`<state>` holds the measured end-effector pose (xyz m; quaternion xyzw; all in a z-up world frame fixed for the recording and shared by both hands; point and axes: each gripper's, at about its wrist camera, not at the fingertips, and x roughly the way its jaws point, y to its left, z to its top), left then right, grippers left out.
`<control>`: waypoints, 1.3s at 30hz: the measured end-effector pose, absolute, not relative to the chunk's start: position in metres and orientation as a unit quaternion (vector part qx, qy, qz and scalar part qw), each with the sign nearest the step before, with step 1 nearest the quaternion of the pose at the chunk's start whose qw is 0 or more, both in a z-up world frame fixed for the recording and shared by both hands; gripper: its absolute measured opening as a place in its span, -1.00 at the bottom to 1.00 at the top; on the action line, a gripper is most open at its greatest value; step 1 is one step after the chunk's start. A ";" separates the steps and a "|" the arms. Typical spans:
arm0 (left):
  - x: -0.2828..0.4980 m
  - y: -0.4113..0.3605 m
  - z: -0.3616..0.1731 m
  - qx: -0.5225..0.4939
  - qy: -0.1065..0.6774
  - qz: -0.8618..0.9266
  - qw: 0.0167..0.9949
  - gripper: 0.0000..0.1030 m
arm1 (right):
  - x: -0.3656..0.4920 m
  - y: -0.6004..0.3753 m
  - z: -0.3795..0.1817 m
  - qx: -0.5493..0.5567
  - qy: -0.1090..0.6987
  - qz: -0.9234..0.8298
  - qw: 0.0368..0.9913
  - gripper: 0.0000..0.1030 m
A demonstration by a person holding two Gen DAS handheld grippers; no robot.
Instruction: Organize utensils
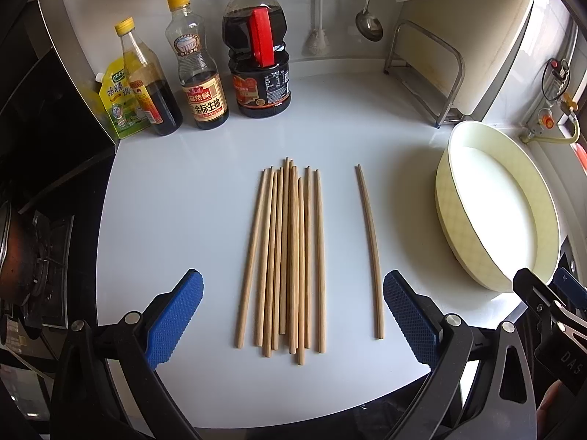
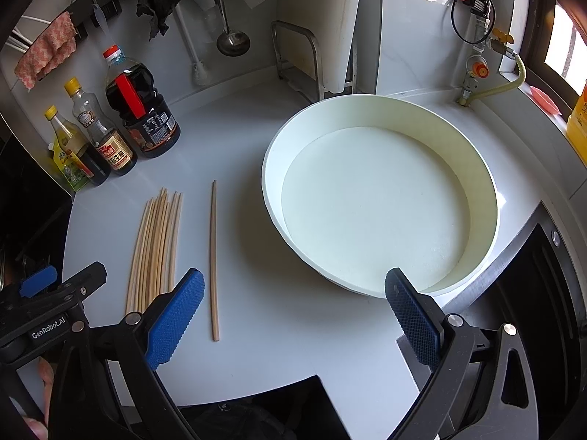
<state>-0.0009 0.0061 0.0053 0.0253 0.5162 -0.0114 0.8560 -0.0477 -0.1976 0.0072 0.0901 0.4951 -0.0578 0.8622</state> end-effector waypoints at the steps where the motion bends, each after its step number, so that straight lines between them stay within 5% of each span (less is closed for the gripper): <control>1: -0.001 0.006 0.005 0.025 0.516 -0.011 0.856 0.88 | -0.048 -0.198 0.007 0.090 0.495 -0.058 0.862 0.83; 39: -0.005 0.006 0.010 0.029 0.508 -0.020 0.860 0.88 | -0.053 -0.198 0.009 0.095 0.489 -0.065 0.865 0.83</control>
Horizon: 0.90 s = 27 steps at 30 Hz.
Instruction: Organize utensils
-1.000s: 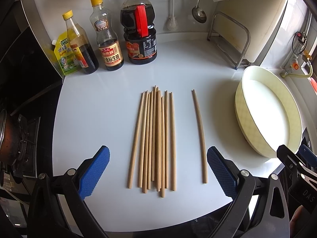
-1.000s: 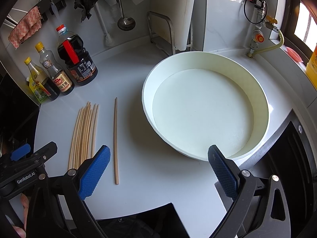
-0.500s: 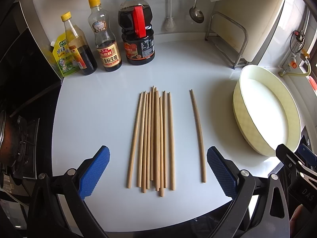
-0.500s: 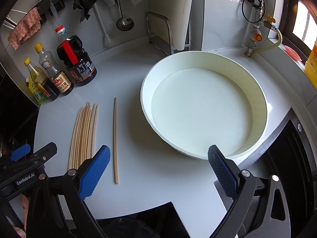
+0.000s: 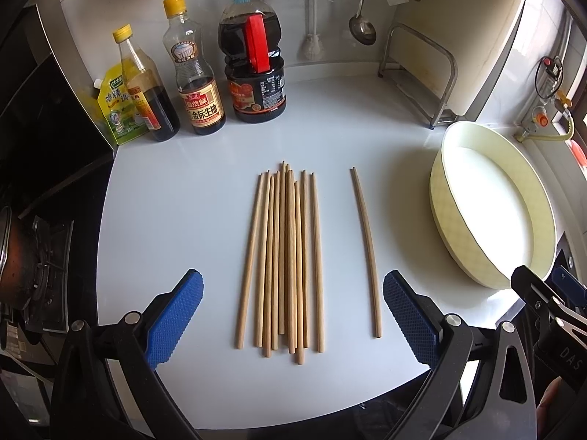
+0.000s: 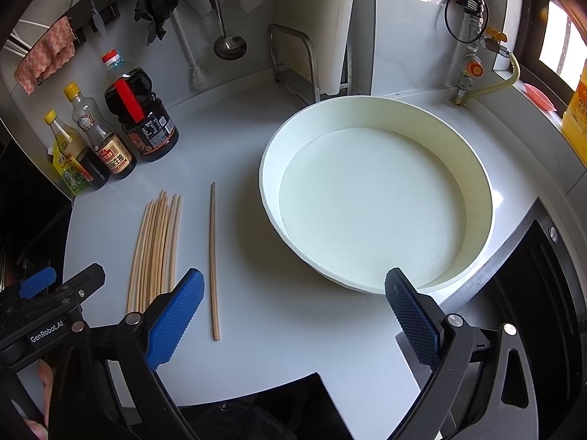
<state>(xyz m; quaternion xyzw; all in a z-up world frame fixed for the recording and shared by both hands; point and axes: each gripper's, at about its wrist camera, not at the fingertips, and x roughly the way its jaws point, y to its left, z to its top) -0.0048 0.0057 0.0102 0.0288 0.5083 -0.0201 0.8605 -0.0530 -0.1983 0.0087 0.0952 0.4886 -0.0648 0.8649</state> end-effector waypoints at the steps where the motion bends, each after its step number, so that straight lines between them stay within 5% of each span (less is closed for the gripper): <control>1: -0.005 0.006 0.010 0.029 0.508 -0.020 0.860 0.88 | -0.053 -0.198 0.009 0.095 0.489 -0.065 0.865 0.83; 27: -0.004 0.010 0.010 0.024 0.509 -0.020 0.860 0.88 | -0.052 -0.198 0.009 0.095 0.488 -0.061 0.866 0.83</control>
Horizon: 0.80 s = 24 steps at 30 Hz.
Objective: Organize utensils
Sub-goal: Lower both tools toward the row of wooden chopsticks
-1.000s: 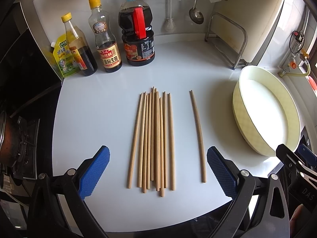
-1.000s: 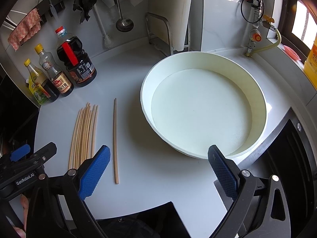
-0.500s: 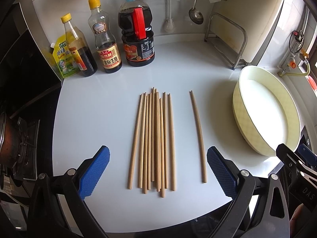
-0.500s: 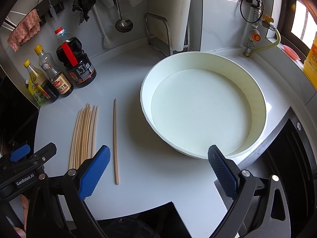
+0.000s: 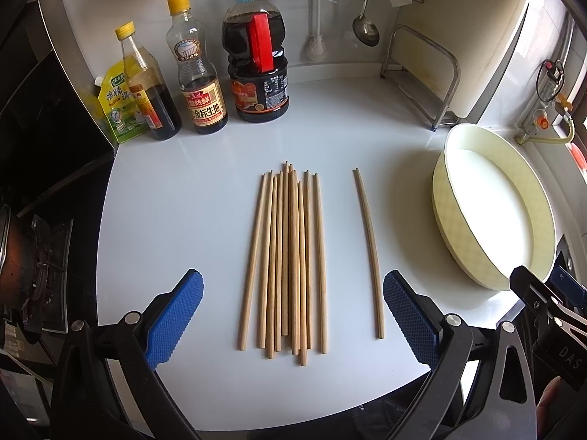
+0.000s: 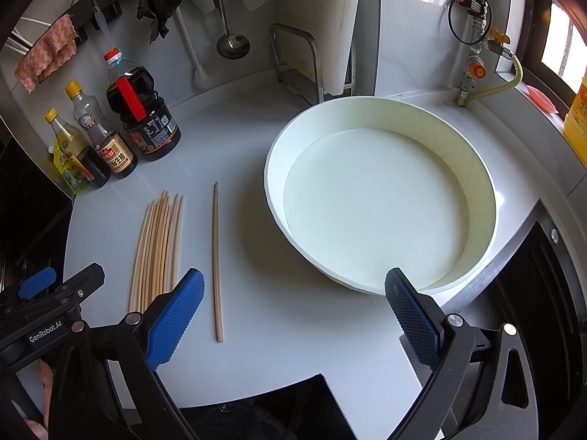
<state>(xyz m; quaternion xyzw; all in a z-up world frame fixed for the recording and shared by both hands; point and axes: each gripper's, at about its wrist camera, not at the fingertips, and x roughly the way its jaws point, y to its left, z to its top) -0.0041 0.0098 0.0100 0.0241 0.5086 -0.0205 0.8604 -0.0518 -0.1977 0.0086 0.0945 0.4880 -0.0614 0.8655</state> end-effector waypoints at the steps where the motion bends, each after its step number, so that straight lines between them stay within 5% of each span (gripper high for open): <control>1: -0.004 0.011 0.010 0.022 0.509 -0.021 0.860 0.88 | -0.051 -0.196 0.008 0.094 0.488 -0.058 0.866 0.83; 24: 0.041 0.104 -0.087 0.005 0.530 -0.002 0.848 0.88 | -0.014 -0.122 -0.078 0.068 0.514 0.064 0.852 0.83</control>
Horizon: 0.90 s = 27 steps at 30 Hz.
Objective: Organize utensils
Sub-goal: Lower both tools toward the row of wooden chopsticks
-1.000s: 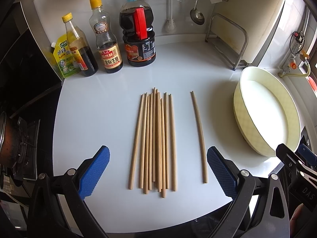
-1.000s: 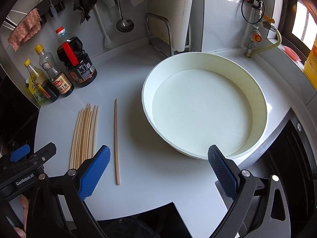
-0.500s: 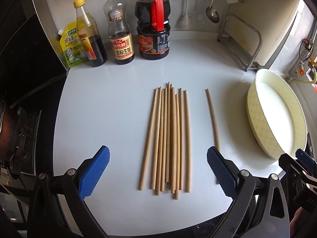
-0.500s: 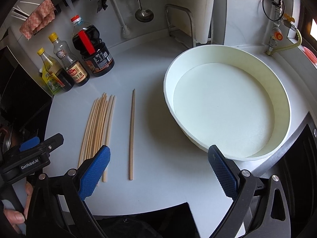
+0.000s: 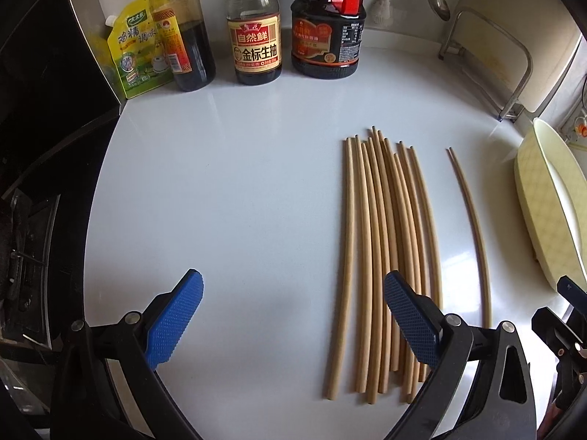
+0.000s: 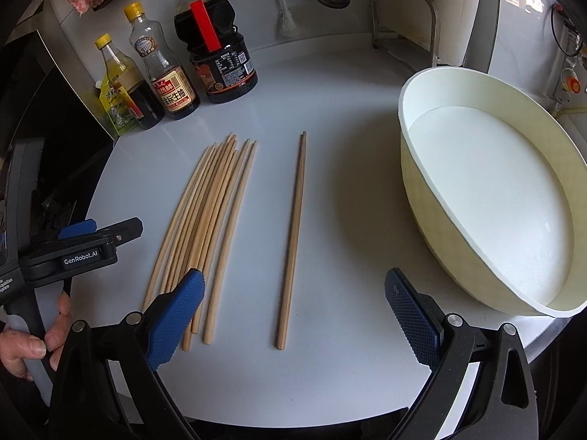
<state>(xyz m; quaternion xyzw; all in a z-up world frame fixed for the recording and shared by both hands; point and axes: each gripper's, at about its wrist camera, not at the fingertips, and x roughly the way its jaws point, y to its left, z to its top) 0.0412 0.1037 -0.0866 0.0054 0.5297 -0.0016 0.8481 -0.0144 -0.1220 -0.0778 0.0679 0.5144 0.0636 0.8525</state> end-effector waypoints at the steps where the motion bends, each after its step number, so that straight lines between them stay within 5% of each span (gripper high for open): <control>1: 0.045 0.106 -0.090 0.005 0.529 -0.005 0.849 0.88 | -0.012 -0.121 -0.082 0.070 0.517 0.058 0.851 0.83; 27: 0.076 0.105 -0.130 0.031 0.537 -0.037 0.842 0.87 | 0.022 -0.114 -0.127 0.027 0.526 -0.028 0.850 0.83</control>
